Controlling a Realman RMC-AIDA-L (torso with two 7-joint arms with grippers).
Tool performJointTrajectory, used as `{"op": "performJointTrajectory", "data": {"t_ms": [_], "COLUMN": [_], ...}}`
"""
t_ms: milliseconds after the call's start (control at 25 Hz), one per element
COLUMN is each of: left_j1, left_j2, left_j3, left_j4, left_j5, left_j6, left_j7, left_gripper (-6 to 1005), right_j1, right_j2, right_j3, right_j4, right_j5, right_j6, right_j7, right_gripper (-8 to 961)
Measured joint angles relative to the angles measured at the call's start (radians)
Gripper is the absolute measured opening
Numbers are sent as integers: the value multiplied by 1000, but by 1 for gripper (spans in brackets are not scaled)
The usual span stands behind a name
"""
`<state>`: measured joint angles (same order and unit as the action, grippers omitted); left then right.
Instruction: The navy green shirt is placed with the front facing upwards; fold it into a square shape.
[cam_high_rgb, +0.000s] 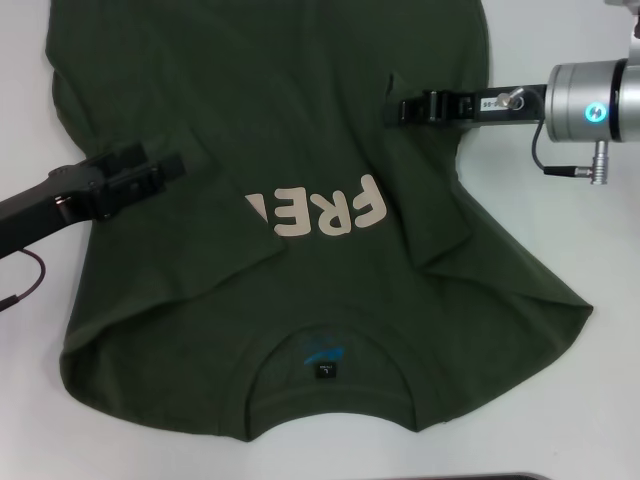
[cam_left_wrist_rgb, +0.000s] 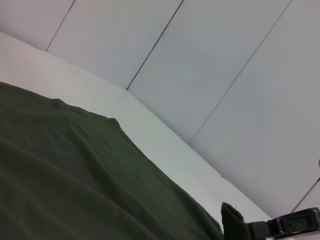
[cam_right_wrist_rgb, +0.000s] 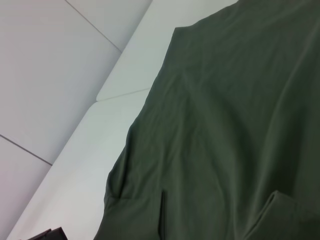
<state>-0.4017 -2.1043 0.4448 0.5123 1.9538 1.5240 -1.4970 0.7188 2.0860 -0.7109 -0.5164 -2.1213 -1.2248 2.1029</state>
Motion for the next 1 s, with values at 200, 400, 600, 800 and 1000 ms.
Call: {"op": "performJointTrajectory", "data": {"t_ms": [200, 400, 600, 800, 1000], "left_j1": [1, 4, 7, 9, 9], "left_j2": [0, 0, 0, -2, -6], "left_j3": [0, 0, 0, 0, 0], "left_j4": [0, 0, 0, 0, 0], "left_j5": [0, 0, 2, 8, 8], "left_j6": [-1, -1, -2, -2, -2], "left_j7": [0, 0, 1, 3, 2], "left_gripper": [887, 887, 888, 888, 888], "right_j1": [9, 11, -12, -58, -136], "right_j2": [2, 6, 4, -6, -22], "right_j3": [-36, -42, -43, -43, -46], "right_j4": [28, 51, 51, 27, 13], "right_j5": [1, 6, 73, 74, 57], "right_j6": [31, 56, 28, -58, -104], "right_j7": [-6, -9, -49, -35, 8], "right_gripper": [18, 64, 306, 614, 760]}}
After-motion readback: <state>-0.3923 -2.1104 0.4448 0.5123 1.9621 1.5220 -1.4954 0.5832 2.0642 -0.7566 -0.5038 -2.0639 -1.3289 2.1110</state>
